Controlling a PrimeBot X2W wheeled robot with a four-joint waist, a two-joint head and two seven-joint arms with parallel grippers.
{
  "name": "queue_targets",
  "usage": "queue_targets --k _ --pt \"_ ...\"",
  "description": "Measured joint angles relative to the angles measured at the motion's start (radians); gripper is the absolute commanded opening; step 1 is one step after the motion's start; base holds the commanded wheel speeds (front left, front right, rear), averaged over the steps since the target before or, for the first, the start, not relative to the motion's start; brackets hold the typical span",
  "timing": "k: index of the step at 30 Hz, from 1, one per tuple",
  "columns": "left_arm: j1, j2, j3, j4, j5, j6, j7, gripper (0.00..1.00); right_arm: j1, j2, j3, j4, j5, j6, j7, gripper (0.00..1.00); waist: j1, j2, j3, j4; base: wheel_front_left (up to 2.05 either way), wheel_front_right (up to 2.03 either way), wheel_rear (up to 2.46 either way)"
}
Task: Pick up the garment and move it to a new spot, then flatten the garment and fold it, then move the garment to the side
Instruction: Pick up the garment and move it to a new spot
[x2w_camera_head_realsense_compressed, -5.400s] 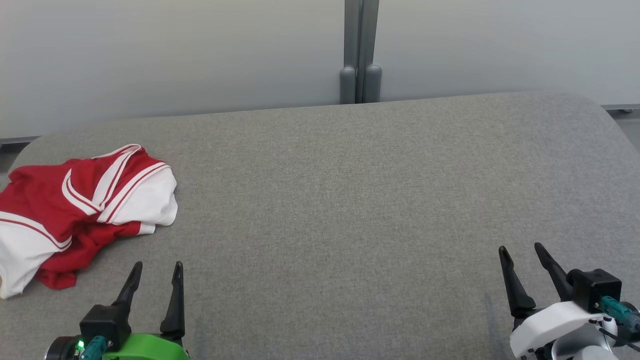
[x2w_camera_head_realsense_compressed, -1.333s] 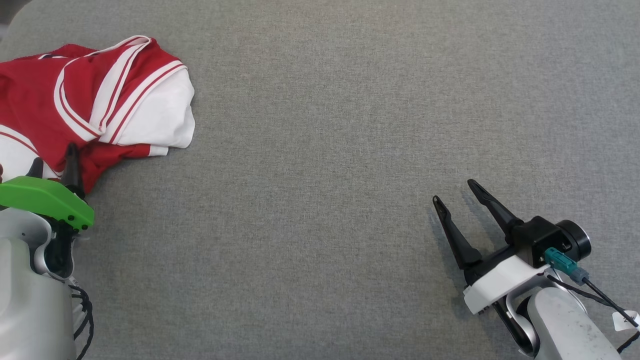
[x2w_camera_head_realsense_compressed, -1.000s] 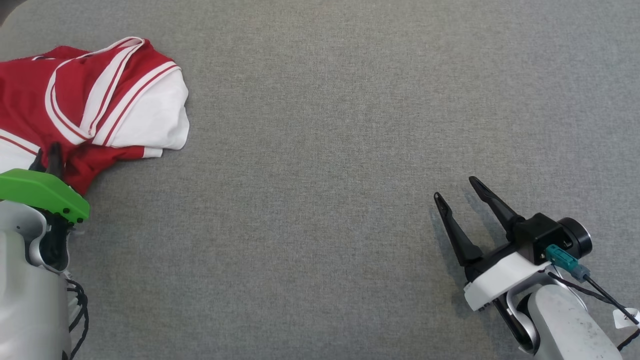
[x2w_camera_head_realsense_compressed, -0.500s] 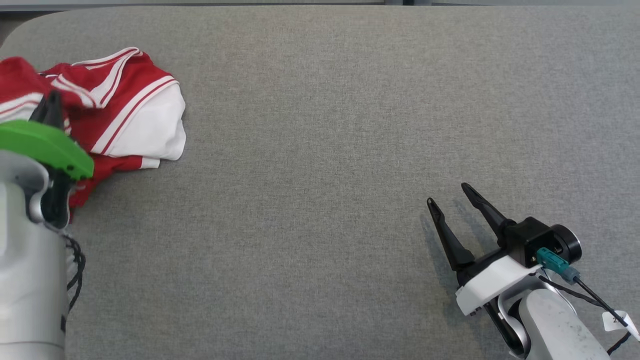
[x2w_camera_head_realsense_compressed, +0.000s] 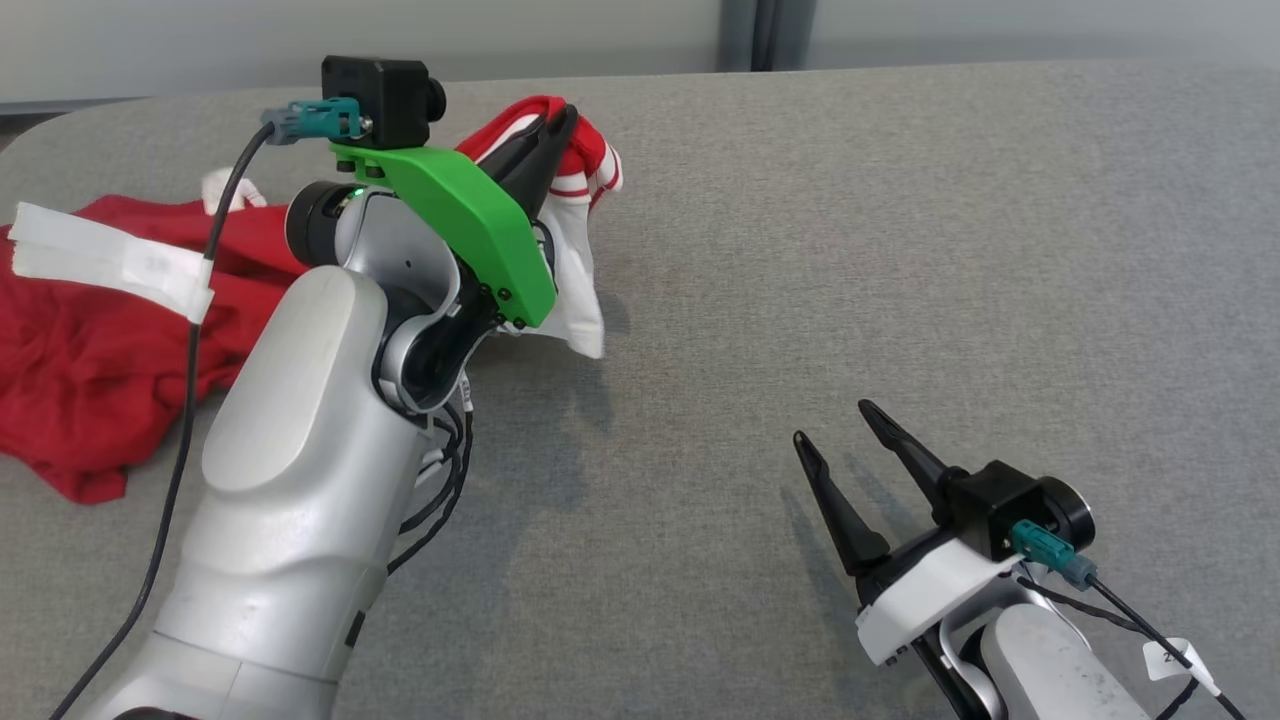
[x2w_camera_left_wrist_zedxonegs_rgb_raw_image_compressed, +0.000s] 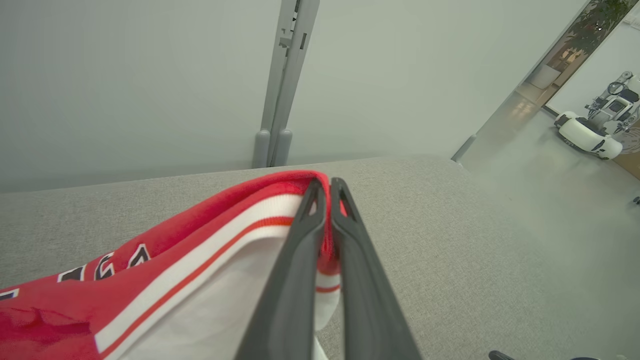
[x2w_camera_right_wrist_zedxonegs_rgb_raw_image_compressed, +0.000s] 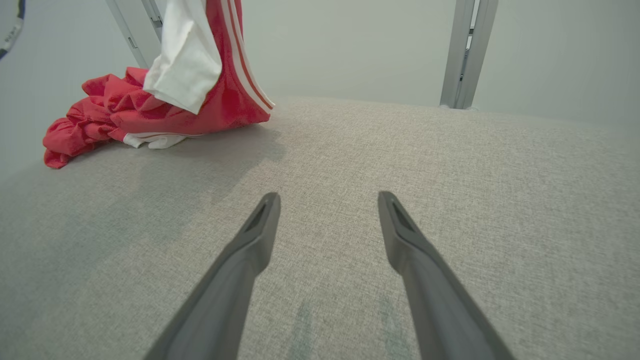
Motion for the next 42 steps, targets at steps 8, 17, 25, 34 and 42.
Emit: queue_targets --k 8,17,25,34,42 --pt "0.036 0.051 -0.14 -0.139 -0.172 0.0 0.083 0.0 0.019 0.015 0.005 -0.005 0.016 0.0 0.0 1.0 0.0 0.0 -0.025 -0.103 0.0 0.0 0.0" --pt "0.02 0.054 -0.283 -0.228 -0.237 0.012 0.037 0.0 0.042 0.021 -0.007 -0.034 0.034 -0.02 0.0 1.0 0.0 0.0 -0.031 -0.212 0.0 0.0 0.0" --pt "-0.003 0.058 -0.371 -0.21 -0.223 0.104 -0.023 0.0 0.06 0.025 0.008 -0.057 0.057 -0.037 0.0 1.0 0.0 0.0 -0.018 -0.325 0.0 0.0 0.0" --pt "-0.001 0.077 -0.398 -0.019 -0.079 0.171 -0.016 1.0 0.058 0.03 0.052 -0.057 0.087 -0.035 0.0 1.0 0.0 0.0 0.014 -0.444 0.0 0.0 0.0" --pt "-0.002 0.105 -0.438 -0.016 0.006 0.164 -0.066 1.0 0.058 0.03 0.043 -0.044 0.085 -0.026 0.0 1.0 0.0001 0.0 0.037 -0.43 0.0 0.0 0.0"
